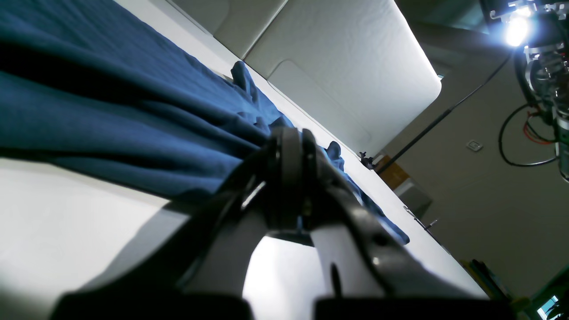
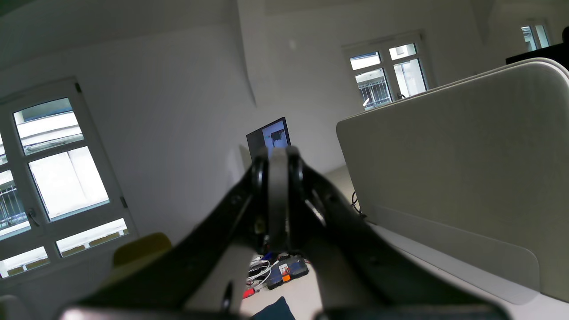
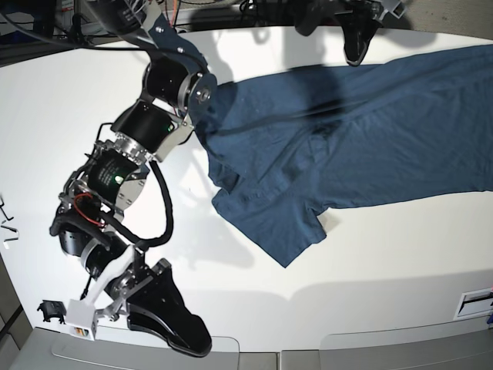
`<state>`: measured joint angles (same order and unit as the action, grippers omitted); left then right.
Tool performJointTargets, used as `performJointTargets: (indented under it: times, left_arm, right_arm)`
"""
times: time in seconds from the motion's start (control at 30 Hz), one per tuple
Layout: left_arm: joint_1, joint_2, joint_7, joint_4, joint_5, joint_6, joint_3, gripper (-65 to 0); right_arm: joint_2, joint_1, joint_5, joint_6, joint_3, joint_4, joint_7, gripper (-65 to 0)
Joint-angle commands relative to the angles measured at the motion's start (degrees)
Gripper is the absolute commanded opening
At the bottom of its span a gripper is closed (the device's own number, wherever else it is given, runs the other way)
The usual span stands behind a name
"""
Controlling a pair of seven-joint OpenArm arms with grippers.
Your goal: Fold the T-shirt properly
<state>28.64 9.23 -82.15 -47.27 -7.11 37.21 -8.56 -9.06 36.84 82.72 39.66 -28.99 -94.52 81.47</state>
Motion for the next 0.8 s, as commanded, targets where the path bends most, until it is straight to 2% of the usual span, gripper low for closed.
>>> performJointTargets:
  times: [0.0, 0.43, 0.77]
  left_arm:
    - [2.3, 0.4, 2.1, 0.4, 1.0, -3.2, 0.3, -65.0]
    - [9.2, 5.9, 2.1, 0.4, 1.0, -3.2, 0.3, -65.0]
    - [10.4, 11.8, 2.1, 0.4, 1.0, -3.4, 0.3, -65.0]
  right_arm:
    - [0.1, 1.9, 1.5, 0.3, 0.3, -0.7, -1.5, -65.0]
    - [0.1, 1.9, 1.5, 0.3, 0.3, -0.7, -1.5, -65.0]
    - [0.1, 1.9, 1.5, 0.3, 0.3, -0.7, -1.5, -65.0]
